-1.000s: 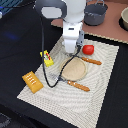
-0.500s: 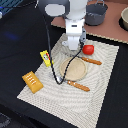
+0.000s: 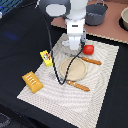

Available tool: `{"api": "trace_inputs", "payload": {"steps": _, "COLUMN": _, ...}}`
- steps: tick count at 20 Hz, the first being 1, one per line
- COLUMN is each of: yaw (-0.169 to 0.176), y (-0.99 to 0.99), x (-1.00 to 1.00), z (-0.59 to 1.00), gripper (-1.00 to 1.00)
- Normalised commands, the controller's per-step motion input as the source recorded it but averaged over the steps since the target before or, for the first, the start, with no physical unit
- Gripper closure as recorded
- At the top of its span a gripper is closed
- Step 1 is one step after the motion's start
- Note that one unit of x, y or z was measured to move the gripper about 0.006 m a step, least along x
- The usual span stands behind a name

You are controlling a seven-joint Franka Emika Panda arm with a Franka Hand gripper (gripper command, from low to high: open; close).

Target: Interact with the objects in diverse but meaningful ways.

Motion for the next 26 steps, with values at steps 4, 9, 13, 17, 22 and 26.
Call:
{"api": "trace_inputs", "payload": {"steps": 4, "yaw": 0.013, "y": 0.07, "x": -0.35, "z": 0.9, "gripper": 1.0}}
{"api": "trace_inputs", "payload": {"steps": 9, "yaw": -0.004, "y": -0.2, "x": -0.14, "z": 1.0, "gripper": 1.0}}
{"api": "trace_inputs", "payload": {"steps": 13, "yaw": -0.074, "y": -0.66, "x": 0.18, "z": 1.0, "gripper": 1.0}}
{"api": "trace_inputs", "payload": {"steps": 17, "yaw": -0.077, "y": -0.69, "x": 0.27, "z": 0.99, "gripper": 1.0}}
{"api": "trace_inputs", "payload": {"steps": 22, "yaw": -0.031, "y": -0.79, "x": 0.36, "z": 0.73, "gripper": 1.0}}
{"api": "trace_inputs", "payload": {"steps": 26, "yaw": -0.002, "y": -0.83, "x": 0.47, "z": 0.5, "gripper": 1.0}}
